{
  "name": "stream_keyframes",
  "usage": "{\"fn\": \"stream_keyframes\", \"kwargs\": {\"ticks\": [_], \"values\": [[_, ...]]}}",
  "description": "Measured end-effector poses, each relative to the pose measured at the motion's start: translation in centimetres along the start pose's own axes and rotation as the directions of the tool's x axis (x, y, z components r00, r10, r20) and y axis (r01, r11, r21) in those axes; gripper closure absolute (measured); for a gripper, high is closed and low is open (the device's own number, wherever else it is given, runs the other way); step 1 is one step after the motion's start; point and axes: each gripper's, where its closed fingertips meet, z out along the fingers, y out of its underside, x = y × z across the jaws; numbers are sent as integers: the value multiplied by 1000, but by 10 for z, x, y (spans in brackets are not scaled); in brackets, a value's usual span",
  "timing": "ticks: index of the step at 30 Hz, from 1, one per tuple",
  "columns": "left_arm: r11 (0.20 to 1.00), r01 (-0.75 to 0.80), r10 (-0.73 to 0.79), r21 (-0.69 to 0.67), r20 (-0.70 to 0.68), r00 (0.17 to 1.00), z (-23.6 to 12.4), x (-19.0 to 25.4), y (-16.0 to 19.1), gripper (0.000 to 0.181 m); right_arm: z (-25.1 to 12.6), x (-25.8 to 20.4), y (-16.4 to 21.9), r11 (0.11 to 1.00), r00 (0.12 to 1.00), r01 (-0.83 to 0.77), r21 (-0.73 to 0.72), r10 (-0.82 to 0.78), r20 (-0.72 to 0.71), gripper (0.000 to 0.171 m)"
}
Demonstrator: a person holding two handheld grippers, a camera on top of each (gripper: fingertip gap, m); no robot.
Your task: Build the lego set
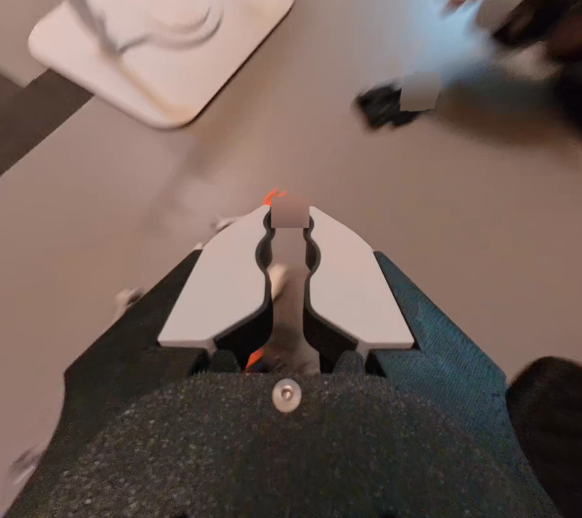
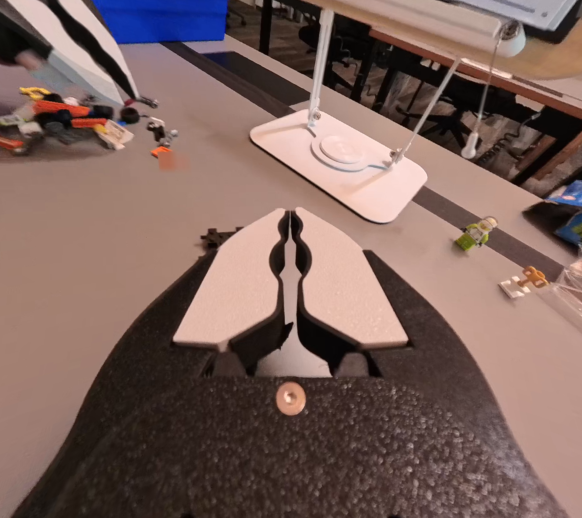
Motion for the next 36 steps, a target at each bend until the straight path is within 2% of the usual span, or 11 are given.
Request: {"fn": "stream_keyframes", "kwargs": {"ticks": [3, 6, 8, 12, 15, 18, 30, 31, 33, 36], "values": [[946, 164, -70, 279, -319, 945, -12, 56, -45, 165, -7, -21, -19, 993, 994, 43, 113, -54, 96, 169], [854, 344, -67, 391, -573, 817, -20, 97, -71, 165, -18, -48, -38, 958, 967, 168, 234, -206, 150, 166], [805, 442, -57, 396, -690, 722, -20, 116, -81, 165, -24, -66, -45, 934, 945, 219, 283, -275, 175, 165], [750, 576, -65, 326, -830, 554, -9, 140, -94, 166, -35, -87, -64, 924, 939, 158, 348, -249, 236, 160], [749, 607, -87, 265, -869, 488, 4, 153, -99, 165, -39, -91, -69, 896, 927, 243, 371, -328, 184, 155], [765, 603, -101, 227, -882, 461, 15, 162, -101, 165, -42, -93, -71, 877, 916, 290, 383, -371, 155, 155], [775, 600, -122, 199, -885, 450, 24, 165, -96, 165, -42, -94, -64, 869, 889, 331, 369, -418, 188, 163], [775, 592, -119, 221, -869, 480, 25, 161, -97, 163, -43, -91, -64, 868, 887, 335, 366, -422, 189, 163], [805, 525, -117, 278, -793, 598, 32, 149, -94, 159, -47, -73, -64, 879, 896, 324, 350, -404, 185, 163], [931, 211, -32, 298, -511, 859, 60, 129, -73, 155, -55, -26, -54, 926, 926, 269, 265, -325, 194, 163]]}}
